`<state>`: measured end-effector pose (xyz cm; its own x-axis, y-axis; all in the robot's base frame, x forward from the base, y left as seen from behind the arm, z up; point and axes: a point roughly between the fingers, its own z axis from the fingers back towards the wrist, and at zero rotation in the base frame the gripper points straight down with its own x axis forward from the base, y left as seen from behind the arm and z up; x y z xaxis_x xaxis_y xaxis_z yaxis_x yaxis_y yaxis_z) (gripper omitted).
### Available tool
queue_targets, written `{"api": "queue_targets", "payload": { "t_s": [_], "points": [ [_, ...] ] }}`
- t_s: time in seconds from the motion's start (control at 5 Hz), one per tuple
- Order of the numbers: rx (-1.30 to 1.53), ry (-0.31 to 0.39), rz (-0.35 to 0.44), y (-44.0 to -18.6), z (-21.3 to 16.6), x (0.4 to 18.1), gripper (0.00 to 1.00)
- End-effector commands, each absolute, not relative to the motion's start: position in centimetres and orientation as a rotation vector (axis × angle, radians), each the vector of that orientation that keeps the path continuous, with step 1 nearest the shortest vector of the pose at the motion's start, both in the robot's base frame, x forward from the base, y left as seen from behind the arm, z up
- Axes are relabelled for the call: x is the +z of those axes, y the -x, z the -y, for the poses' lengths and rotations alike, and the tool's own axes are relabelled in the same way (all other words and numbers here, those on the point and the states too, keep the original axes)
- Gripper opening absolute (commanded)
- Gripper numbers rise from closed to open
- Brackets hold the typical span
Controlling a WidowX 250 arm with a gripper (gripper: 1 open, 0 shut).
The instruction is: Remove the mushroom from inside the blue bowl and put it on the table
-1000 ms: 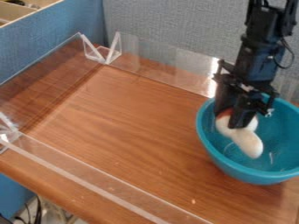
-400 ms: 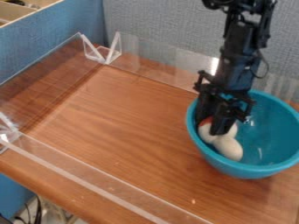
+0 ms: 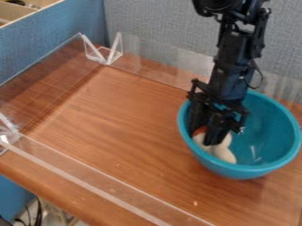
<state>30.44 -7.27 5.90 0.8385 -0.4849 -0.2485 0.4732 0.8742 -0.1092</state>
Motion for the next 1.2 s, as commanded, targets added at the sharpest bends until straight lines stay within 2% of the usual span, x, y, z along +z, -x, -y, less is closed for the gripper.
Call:
{"api": "queue_targets", "payload": {
  "t_s": [0.0, 0.2, 0.6, 1.0],
  "points": [
    [-0.565, 0.035, -0.193, -29.8, 6.7, 8.6, 0.0],
    [-0.633, 0.027, -0.196, -28.9, 6.4, 8.8, 0.0],
    [-0.577, 0.017, -0.157, -27.6, 5.4, 11.4, 0.0],
    [-0.5, 0.01, -0.128, -26.8, 5.9, 12.6, 0.0]
  ]
}}
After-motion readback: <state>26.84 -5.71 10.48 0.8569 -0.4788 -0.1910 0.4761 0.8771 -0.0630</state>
